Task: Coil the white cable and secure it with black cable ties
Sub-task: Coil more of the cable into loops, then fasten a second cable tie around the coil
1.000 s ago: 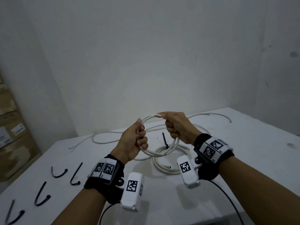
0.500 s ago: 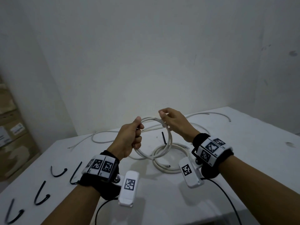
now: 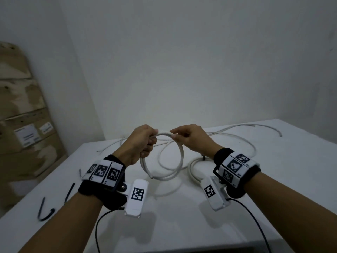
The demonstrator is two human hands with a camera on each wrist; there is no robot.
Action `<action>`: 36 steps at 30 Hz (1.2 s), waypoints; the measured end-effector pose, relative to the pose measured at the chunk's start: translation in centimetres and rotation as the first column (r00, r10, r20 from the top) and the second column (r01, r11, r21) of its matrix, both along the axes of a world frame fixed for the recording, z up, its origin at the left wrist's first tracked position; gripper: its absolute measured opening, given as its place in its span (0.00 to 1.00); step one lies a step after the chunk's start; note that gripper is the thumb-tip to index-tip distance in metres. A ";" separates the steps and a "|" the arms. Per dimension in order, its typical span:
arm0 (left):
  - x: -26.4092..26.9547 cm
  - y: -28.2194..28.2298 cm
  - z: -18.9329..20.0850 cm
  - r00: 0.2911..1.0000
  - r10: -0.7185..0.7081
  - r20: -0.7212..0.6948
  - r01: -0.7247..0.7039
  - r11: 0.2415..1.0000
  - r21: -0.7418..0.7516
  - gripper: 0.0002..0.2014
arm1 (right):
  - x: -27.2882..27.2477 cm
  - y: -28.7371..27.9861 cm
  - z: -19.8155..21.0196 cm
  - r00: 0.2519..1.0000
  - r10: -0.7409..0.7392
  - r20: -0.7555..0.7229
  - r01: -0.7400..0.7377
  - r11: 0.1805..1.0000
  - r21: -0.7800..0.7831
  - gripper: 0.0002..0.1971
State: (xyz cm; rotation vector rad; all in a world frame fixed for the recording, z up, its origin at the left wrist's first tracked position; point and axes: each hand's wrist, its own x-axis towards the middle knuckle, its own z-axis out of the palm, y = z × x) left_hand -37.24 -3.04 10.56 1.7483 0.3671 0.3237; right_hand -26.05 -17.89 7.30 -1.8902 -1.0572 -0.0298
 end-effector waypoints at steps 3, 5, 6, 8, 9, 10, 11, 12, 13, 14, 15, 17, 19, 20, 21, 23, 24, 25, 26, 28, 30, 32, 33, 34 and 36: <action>-2.0 2.4 0.7 0.998 0.066 0.016 -0.066 0.997 0.039 0.14 | -0.6 2.1 -0.4 0.998 0.012 -0.060 -0.014 0.999 -0.034 0.16; -3.6 4.4 1.1 0.994 0.109 0.024 -0.109 0.993 0.036 0.15 | -1.0 3.6 -0.7 0.992 0.028 -0.121 -0.034 0.998 -0.045 0.12; -4.4 5.4 1.2 0.991 0.131 0.027 -0.132 0.991 0.032 0.15 | -1.3 4.4 -0.8 0.987 0.039 -0.153 -0.048 0.997 -0.054 0.10; -6.2 7.5 1.4 0.984 0.175 0.029 -0.176 0.984 0.021 0.16 | -2.1 6.1 -1.2 0.978 0.066 -0.197 -0.086 0.992 -0.096 0.07; -7.1 8.4 1.4 0.980 0.196 0.028 -0.196 0.980 0.018 0.15 | -2.6 7.0 -1.5 0.975 0.077 -0.206 -0.105 0.986 -0.129 0.06; -8.0 9.4 1.4 0.976 0.218 0.027 -0.218 0.976 0.017 0.15 | -3.1 8.0 -2.0 0.974 0.090 -0.209 -0.126 0.978 -0.168 0.06; -8.9 10.2 1.3 0.971 0.239 0.023 -0.240 0.971 0.019 0.15 | -3.7 9.0 -2.4 0.972 0.105 -0.208 -0.149 0.966 -0.210 0.06; -9.7 11.0 1.2 0.966 0.259 0.016 -0.260 0.965 0.024 0.15 | -4.3 10.0 -2.9 0.970 0.125 -0.208 -0.177 0.952 -0.251 0.05; -10.5 11.8 1.1 0.961 0.277 0.008 -0.277 0.960 0.030 0.15 | -4.9 11.1 -3.4 0.967 0.146 -0.209 -0.204 0.934 -0.292 0.05; -11.2 12.5 0.9 0.956 0.293 0.000 -0.293 0.956 0.035 0.14 | -5.5 12.2 -3.8 0.964 0.166 -0.210 -0.230 0.915 -0.333 0.06; -11.9 13.1 0.7 0.951 0.308 -0.006 -0.307 0.951 0.038 0.14 | -6.0 13.2 -4.2 0.960 0.183 -0.212 -0.252 0.895 -0.369 0.06; -13.1 14.3 0.2 0.944 0.329 -0.016 -0.328 0.944 0.039 0.15 | -7.0 15.2 -4.8 0.952 0.210 -0.221 -0.287 0.861 -0.419 0.08; -14.1 15.3 -0.1 0.941 0.338 -0.025 -0.337 0.941 0.038 0.14 | -7.9 17.1 -5.1 0.949 0.226 -0.221 -0.306 0.835 -0.458 0.09; -14.6 15.7 -0.3 0.939 0.343 -0.028 -0.342 0.939 0.036 0.14 | -8.2 18.1 -5.4 0.948 0.229 -0.221 -0.310 0.821 -0.480 0.09; -14.9 16.2 -0.5 0.936 0.351 -0.031 -0.349 0.936 0.035 0.14 | -8.4 19.0 -5.6 0.948 0.229 -0.222 -0.313 0.806 -0.502 0.10; -15.5 17.0 -0.7 0.930 0.366 -0.037 -0.364 0.931 0.036 0.14 | -9.1 20.7 -6.0 0.948 0.229 -0.223 -0.316 0.771 -0.552 0.11; -15.7 17.3 -0.8 0.928 0.370 -0.041 -0.369 0.929 0.035 0.14 | -9.4 21.5 -6.1 0.947 0.229 -0.225 -0.319 0.748 -0.582 0.13; -15.9 17.6 -0.9 0.927 0.372 -0.046 -0.371 0.928 0.032 0.14 | -9.9 22.1 -6.2 0.947 0.231 -0.222 -0.320 0.720 -0.616 0.14; -16.0 17.9 -1.0 0.928 0.370 -0.049 -0.369 0.929 0.028 0.14 | -10.3 22.7 -6.3 0.949 0.242 -0.201 -0.313 0.682 -0.661 0.15; -16.2 18.2 -1.0 0.930 0.364 -0.054 -0.363 0.932 0.016 0.14 | -11.2 23.5 -6.5 0.955 0.285 -0.084 -0.243 0.587 -0.772 0.12; -16.2 18.4 -0.9 0.932 0.358 -0.052 -0.359 0.934 0.004 0.14 | -11.8 24.2 -6.8 0.948 0.317 0.032 -0.159 0.556 -0.816 0.06; -16.0 18.4 -0.8 0.933 0.356 -0.049 -0.357 0.934 -0.003 0.14 | -11.9 24.7 -7.3 0.936 0.344 0.077 -0.134 0.548 -0.825 0.03; -15.9 18.4 -0.7 0.933 0.355 -0.051 -0.356 0.935 -0.002 0.14 | -11.9 24.8 -7.3 0.930 0.358 0.084 -0.132 0.540 -0.831 0.03; -15.7 18.3 -0.6 0.934 0.353 -0.054 -0.354 0.935 -0.001 0.13 | -11.8 24.5 -7.2 0.926 0.368 0.090 -0.130 0.532 -0.837 0.05; -15.1 17.8 -0.5 0.936 0.348 -0.060 -0.349 0.937 -0.001 0.13 | -11.4 23.3 -6.5 0.937 0.338 0.085 -0.123 0.547 -0.828 0.04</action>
